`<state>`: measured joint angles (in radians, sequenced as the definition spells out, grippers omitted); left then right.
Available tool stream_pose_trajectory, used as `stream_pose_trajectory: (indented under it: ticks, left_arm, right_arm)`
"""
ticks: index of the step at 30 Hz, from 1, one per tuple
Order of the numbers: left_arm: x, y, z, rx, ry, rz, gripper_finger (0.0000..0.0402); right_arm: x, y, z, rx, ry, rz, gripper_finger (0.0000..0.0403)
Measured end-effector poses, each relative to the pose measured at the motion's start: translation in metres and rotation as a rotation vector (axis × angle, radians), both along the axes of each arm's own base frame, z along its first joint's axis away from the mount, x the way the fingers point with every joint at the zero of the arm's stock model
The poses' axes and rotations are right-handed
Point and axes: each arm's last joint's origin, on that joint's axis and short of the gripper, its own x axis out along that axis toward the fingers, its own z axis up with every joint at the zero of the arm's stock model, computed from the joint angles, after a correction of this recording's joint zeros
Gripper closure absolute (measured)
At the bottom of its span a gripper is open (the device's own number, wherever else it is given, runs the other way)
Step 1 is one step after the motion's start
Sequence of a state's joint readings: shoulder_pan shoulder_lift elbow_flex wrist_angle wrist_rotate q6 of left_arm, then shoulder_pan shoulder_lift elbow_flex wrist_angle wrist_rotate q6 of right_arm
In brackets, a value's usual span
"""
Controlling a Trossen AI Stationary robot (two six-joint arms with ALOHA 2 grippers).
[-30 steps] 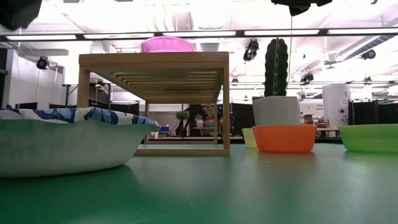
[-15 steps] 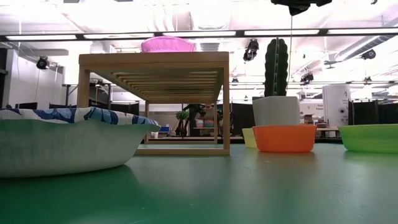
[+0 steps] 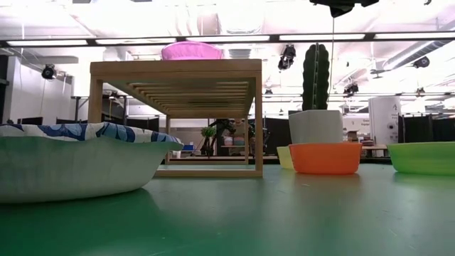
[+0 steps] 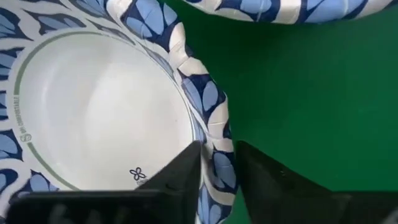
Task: Place and stack bowls onto a shelf
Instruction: Stack the white and blue bowl on top with the other white and blue bowl on the shelf
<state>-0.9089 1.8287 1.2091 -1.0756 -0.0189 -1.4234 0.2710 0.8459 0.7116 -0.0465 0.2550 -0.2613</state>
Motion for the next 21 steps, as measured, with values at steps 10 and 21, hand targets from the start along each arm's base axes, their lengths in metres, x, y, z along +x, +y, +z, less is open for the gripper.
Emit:
stream_pose_trajectory:
  ticks: [10,21]
  left_arm:
    - [0.000,-0.001,0.004,0.021,0.013,0.016,0.0398]
    - [0.000,-0.011,0.089,0.046,0.037,-0.003,0.0401]
  right_arm:
    - [0.000,0.000,0.000,-0.001,0.000,0.000,0.0394]
    - [0.000,0.000,0.000,-0.001,0.000,0.000,0.0394]
